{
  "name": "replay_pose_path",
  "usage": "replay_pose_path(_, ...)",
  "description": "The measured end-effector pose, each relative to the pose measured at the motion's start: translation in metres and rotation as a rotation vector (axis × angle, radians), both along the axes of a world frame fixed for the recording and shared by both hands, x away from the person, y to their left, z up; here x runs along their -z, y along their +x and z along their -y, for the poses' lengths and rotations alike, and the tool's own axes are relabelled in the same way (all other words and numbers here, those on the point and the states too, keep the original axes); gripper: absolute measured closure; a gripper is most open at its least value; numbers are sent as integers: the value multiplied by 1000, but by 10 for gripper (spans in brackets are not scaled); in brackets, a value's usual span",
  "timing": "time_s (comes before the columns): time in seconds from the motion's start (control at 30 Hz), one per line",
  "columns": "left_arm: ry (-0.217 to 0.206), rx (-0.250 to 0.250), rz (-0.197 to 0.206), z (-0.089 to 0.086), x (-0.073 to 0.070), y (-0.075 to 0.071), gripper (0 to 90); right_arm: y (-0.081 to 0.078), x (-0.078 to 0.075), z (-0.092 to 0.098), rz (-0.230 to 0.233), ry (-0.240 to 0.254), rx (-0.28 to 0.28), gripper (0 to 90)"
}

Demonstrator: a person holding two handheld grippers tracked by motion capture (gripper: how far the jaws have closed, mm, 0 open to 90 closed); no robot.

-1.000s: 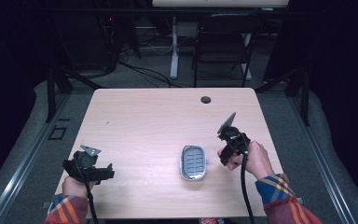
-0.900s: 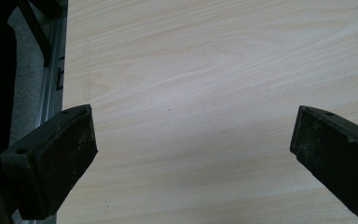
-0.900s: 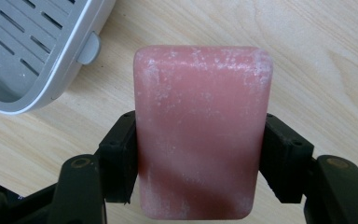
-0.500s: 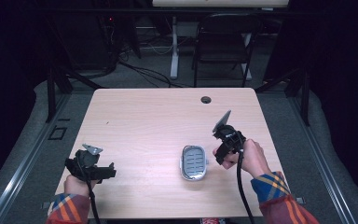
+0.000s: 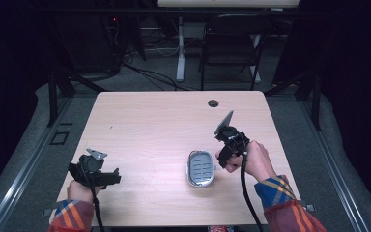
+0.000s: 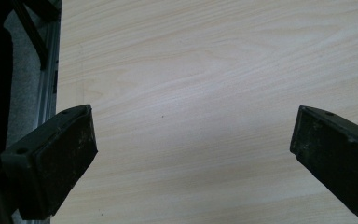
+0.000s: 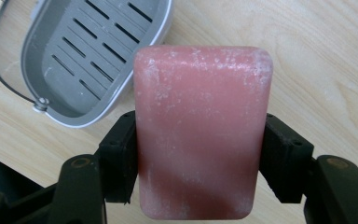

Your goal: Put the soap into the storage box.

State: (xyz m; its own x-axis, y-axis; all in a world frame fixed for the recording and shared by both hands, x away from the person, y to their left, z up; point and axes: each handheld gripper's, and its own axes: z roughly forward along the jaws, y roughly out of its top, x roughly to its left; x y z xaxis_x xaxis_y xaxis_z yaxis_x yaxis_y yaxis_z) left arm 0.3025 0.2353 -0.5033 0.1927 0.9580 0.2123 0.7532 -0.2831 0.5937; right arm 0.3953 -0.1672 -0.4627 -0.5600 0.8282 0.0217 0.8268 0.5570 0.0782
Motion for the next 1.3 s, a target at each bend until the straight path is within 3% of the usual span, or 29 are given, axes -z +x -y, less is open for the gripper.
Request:
replay_pose_path(0.5, 0, 2, -1, 0, 0, 0, 2, 4, -2, -26, 3, 5, -24, 373)
replay_pose_path(0.57, 0, 2, -1, 0, 0, 0, 2, 6, -2, -30, -10, -14, -45, 373)
replay_pose_path(1.13, 0, 4, 0, 0, 1, 1, 2, 14, 13, -57, -53, -25, -63, 373)
replay_pose_path(1.23, -2, 2, 2, 0, 1, 1, 2, 14, 17, -60, -47, -14, -41, 373)
replay_pose_path(1.3, -2, 2, 0, 0, 1, 1, 2, 15, 18, -62, -61, -33, -51, 373)
